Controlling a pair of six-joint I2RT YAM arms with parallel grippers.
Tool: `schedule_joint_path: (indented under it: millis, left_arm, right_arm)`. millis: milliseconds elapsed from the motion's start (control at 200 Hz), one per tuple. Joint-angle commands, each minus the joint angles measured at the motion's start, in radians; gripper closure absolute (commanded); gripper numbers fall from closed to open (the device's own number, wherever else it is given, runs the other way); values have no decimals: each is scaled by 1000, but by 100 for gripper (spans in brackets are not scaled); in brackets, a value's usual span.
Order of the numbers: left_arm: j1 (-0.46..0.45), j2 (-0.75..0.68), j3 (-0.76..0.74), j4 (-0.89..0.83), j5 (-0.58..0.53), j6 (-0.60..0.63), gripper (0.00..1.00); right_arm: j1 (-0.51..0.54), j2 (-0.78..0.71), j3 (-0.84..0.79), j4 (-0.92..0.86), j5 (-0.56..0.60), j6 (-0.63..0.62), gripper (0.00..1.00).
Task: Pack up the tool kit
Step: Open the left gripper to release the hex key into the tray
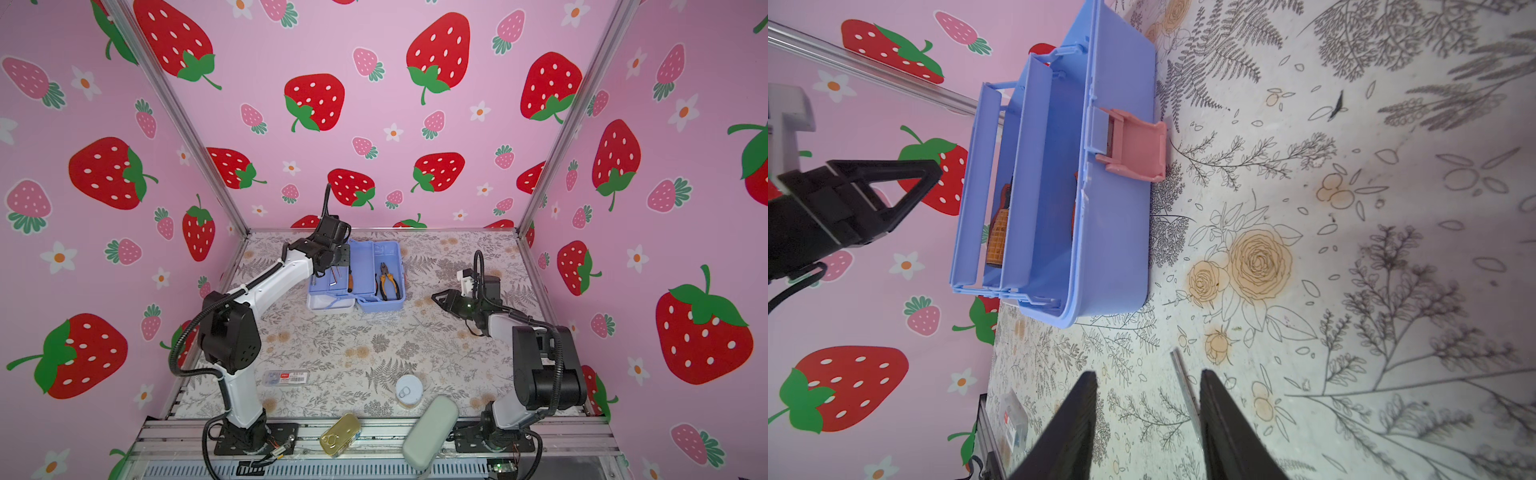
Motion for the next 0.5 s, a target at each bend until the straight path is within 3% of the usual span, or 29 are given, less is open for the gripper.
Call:
schedule_joint_path:
  millis: [0,150,320,495]
  left_arm:
    - [-19,-121,-49,39,26,-15,56]
    - [-58,-216,-123,32,24,-32,57]
    - [-77,-287,-197,7,19,-90,58]
    - [-80,-374,-321,76,71,-154,58]
  right_arm:
    - [-7,4,-8,29,-11,2,57]
    - [5,-19,0,0,30,-21,57]
    - [107,-104,82,-204,275,-177,57]
    - [255,-154,149,-344,620,-301,57]
